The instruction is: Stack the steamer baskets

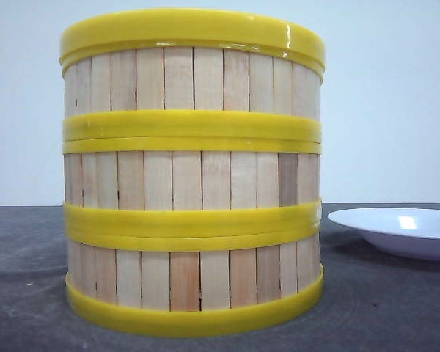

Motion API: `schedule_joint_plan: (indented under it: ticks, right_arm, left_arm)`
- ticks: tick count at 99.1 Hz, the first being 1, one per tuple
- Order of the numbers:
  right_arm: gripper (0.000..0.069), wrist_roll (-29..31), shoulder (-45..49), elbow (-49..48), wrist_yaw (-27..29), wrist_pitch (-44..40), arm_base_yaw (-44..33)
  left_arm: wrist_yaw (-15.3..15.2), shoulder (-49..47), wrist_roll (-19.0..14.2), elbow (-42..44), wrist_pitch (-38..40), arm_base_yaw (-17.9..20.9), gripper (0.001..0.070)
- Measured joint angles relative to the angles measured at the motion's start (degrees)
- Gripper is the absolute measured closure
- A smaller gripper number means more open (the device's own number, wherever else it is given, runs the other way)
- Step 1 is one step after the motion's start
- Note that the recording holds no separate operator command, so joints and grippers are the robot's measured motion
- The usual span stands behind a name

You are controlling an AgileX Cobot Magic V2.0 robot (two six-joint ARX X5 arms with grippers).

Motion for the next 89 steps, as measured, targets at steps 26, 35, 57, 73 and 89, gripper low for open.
schedule_joint_plan:
  ticks: [26,35,57,73,89]
  right_arm:
    - [0.0683,-0.07,-0.70,-1.27,-0.13,1.70,0.00]
    - [0.0683,-0.09,-0.70,-1.27,-0.13,1.77,0.00]
    - [0.0683,-0.02,-0.70,-1.57,-0.02,2.69,0.00]
    - [0.0683,-0.02,-0.70,-1.57,-0.02,2.69,0.00]
    - [0.0683,-0.02,-0.70,-1.57,-0.02,2.69,0.00]
  left_arm:
    - [0.00,0.00,0.00,0.00,0.00,0.00,0.0683]
    - [0.00,0.00,0.00,0.00,0.00,0.00,0.0684]
    - [0.00,0.00,0.00,0.00,0.00,0.00,0.0684]
    - [0.00,0.00,0.00,0.00,0.00,0.00,0.0684]
    - [0.00,0.00,0.00,0.00,0.00,0.00,0.0684]
